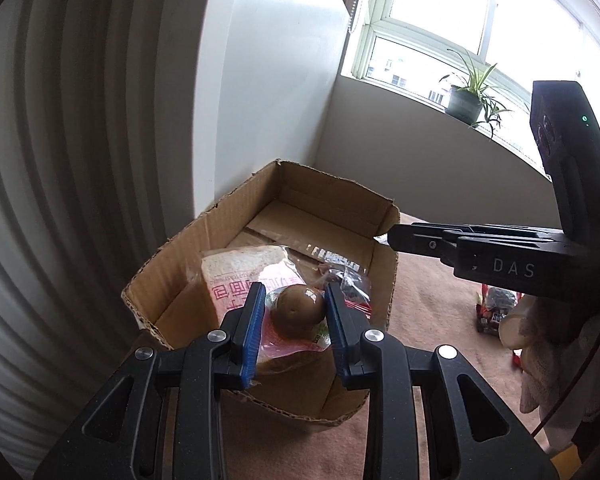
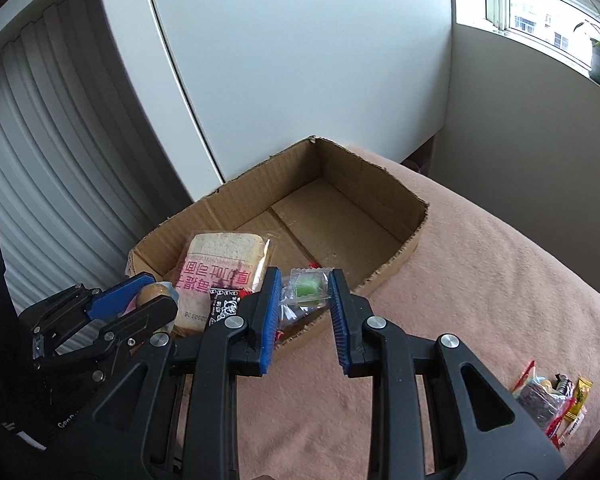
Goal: Organize snacks
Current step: 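Lower the egg and green candy into the box and open both grippers, then move both open grippers back over the snack pile on the table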
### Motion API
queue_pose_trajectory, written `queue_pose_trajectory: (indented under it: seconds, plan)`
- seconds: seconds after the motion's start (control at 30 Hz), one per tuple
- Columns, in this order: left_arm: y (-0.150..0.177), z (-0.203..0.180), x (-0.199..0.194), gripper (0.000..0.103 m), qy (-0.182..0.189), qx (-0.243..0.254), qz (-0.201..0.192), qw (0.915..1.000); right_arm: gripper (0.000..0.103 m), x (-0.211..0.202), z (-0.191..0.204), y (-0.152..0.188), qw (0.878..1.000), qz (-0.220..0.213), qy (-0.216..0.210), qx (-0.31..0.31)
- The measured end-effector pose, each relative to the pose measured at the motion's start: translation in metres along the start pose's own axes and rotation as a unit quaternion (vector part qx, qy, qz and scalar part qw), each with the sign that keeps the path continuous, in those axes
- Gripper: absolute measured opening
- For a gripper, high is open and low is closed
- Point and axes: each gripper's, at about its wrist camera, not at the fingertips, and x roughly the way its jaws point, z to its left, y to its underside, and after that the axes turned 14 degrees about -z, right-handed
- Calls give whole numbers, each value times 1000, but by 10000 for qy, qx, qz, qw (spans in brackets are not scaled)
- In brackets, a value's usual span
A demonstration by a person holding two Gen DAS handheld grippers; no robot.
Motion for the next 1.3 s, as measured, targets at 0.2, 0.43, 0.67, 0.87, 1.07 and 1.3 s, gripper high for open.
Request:
queue_pose_trajectory:
  seconds: [0.2,0.43,0.67,0.87,1.07,1.3]
  plan:
    - [-3,5,2,30,-21,8,-13,10000,27,15,4,-7,9998,98,-148,99]
    - [-6,12,-1,54,-129,-117,-26,9998,69,8,1,-12,9997,-65,-38,220]
    - [-7,5,-7,54,-35,-68,-42,10000,78,-8,-14,-10,9994,-120,88,324]
    - [-9,-11,-7,54,107,0,-69,9999,80,-30,-33,-5,9988,-216,201,398]
    - [-9,-32,-4,54,353,115,-30,9993,80,-59,-65,4,9973,-297,446,497]
    - [-5,-59,3,54,676,249,63,9974,80,-104,-119,22,9921,-359,974,709]
